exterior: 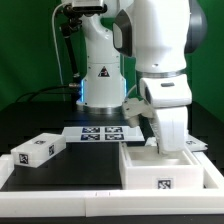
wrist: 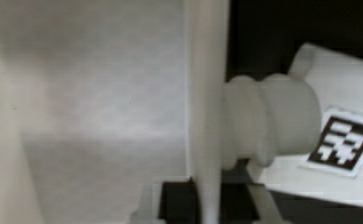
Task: Assemble cabinet
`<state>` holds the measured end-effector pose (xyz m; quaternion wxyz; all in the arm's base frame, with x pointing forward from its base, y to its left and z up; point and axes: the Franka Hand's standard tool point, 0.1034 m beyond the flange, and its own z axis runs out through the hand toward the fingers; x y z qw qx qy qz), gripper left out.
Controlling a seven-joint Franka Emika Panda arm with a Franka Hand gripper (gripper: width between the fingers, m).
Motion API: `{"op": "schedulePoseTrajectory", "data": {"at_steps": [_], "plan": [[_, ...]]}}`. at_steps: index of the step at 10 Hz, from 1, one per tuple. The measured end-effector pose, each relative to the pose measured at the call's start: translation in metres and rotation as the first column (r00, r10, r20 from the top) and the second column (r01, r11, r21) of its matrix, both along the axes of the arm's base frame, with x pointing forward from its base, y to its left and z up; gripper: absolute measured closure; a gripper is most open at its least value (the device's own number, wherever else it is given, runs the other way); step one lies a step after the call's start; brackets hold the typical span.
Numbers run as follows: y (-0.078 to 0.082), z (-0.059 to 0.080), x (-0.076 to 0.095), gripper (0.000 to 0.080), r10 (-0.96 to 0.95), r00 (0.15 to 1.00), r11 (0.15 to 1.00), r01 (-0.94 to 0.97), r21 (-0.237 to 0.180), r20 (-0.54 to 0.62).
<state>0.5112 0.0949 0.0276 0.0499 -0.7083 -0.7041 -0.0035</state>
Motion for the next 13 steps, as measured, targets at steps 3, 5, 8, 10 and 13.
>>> {"op": "schedulePoseTrajectory", "data": {"at_steps": [3, 5, 8, 10, 13], "plan": [[0.015, 0.000, 0.005, 0.0756, 0.011, 1.000, 1.000, -0.011, 0.009, 0.006], [0.016, 0.000, 0.005, 0.0756, 0.002, 1.000, 1.000, -0.002, 0.011, 0.008], [0.014, 0.000, 0.005, 0.0679, -0.001, 1.000, 1.000, 0.001, 0.011, 0.007], [0.014, 0.000, 0.005, 0.0402, -0.002, 1.000, 1.000, 0.002, 0.011, 0.007], [0.014, 0.010, 0.003, 0.0075, -0.001, 1.000, 1.000, 0.001, 0.004, 0.017]]}}
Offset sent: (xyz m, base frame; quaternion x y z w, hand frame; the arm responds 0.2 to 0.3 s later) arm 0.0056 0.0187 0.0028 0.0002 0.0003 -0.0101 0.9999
